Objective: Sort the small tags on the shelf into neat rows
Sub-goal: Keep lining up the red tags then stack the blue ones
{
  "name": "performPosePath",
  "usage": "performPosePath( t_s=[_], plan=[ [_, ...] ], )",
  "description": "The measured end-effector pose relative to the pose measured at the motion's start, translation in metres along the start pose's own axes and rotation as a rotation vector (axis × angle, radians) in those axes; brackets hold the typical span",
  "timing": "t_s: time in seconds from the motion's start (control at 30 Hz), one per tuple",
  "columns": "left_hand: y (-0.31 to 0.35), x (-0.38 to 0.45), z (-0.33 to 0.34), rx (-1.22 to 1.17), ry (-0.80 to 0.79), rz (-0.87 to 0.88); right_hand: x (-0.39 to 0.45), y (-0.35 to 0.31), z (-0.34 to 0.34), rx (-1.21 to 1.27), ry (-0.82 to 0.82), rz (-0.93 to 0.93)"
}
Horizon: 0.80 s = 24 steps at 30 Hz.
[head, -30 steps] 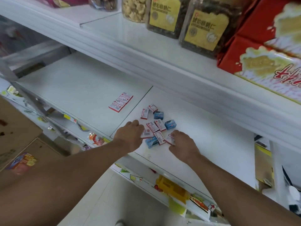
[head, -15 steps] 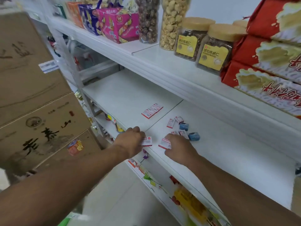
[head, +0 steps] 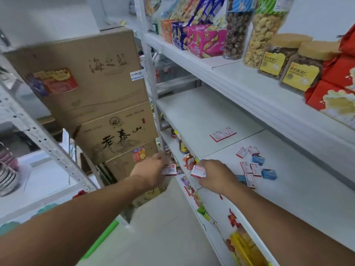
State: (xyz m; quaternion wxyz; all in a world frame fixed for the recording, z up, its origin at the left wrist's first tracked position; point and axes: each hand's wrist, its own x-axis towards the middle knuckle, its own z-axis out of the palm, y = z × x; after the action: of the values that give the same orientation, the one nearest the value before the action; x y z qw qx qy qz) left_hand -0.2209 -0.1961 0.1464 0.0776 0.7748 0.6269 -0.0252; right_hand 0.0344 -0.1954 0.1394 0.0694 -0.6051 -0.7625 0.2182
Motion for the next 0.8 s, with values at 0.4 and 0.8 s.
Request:
performPosePath(
  t_s=[0.4, 0.8],
  plan=[
    [-0.087, -0.061, -0.008, -0.079, 0.05, -0.144, 0.01, -0.097, 0.02, -0.042, -0.02, -0.073],
    [-0.175, -0.1, -0.019, -0.092, 0.075, -0.072, 0.01, -0.19, 0.059, -0.037, 0.003, -0.035]
  ],
)
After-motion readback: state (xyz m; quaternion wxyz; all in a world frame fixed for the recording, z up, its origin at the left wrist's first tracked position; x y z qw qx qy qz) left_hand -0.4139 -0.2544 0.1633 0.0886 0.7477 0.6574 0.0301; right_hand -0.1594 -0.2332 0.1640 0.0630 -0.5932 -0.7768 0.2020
